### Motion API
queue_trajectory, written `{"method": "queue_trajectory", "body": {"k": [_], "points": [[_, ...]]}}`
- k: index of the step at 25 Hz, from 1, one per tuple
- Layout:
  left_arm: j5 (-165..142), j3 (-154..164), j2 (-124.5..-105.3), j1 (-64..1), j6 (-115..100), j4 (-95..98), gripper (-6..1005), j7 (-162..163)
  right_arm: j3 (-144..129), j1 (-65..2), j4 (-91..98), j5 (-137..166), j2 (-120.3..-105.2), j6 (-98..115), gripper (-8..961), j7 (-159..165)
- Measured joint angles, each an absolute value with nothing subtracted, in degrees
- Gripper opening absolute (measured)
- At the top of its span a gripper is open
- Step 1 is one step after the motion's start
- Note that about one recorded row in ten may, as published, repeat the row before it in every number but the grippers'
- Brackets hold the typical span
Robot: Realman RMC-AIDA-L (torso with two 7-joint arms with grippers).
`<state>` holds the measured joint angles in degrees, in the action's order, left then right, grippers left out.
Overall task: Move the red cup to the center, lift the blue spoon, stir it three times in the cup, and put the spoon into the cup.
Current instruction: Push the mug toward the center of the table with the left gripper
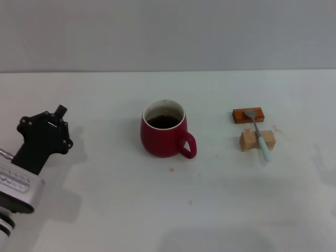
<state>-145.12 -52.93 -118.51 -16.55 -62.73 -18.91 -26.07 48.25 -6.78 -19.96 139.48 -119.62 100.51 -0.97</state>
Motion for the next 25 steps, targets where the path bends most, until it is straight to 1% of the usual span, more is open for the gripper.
{"method": "queue_trajectory", "body": {"k": [18, 25], "points": [[-145.11, -55.29, -118.31, -16.03, -67.83, -18.99, 17, -16.13, 47.0, -7.09, -20.15, 139.48, -119.69, 100.33, 715, -0.97], [-145.11, -56.81, -118.2, -14.59, -69.27, -18.55, 18, -13.38, 46.72, -7.57, -20.34, 139.48, -119.71, 99.91, 715, -0.97]]}}
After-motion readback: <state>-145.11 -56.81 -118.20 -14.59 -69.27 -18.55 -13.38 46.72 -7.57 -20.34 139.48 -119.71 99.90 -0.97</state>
